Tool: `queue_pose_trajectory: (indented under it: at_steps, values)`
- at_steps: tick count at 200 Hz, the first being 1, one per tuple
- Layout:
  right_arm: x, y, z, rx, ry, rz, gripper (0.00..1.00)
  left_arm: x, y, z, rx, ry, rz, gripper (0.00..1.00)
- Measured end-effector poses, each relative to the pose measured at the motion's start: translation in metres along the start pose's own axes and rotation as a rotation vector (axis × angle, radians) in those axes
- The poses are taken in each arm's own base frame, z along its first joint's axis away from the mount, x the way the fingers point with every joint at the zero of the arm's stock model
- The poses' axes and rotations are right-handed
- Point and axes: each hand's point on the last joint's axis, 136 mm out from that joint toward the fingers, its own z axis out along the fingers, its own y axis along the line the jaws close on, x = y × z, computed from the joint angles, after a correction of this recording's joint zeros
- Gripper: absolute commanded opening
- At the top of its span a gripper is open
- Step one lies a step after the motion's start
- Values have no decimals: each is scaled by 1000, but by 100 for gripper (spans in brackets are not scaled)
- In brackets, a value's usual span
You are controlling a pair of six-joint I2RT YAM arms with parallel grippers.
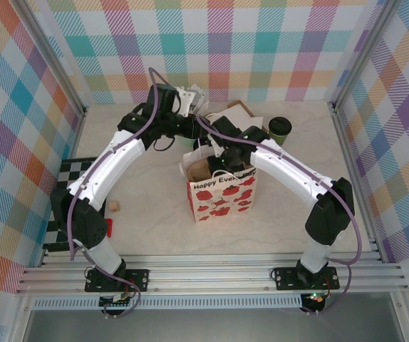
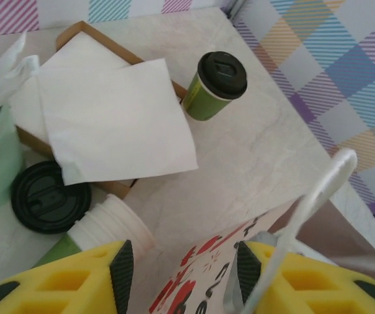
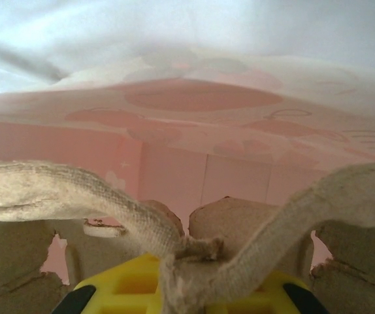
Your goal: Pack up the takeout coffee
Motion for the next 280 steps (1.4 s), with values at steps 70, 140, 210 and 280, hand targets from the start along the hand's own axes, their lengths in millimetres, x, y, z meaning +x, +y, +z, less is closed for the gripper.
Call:
queue_pose_trajectory:
  at_steps: [70, 140, 210, 280]
  values:
    - [16, 1, -3, -20, 3, -37, 0, -12, 29, 1, -154, -51, -110, 0]
    - [17, 2, 13, -1, 103, -18, 0, -14, 16, 3, -83, -55, -163, 0]
    - [19, 2, 27, 26, 192, 20, 0, -4, 21, -12, -102, -48, -105, 63]
    - [22, 10, 28, -5, 230, 32, 0, 59, -61, -148, 117, -190, 306, 79]
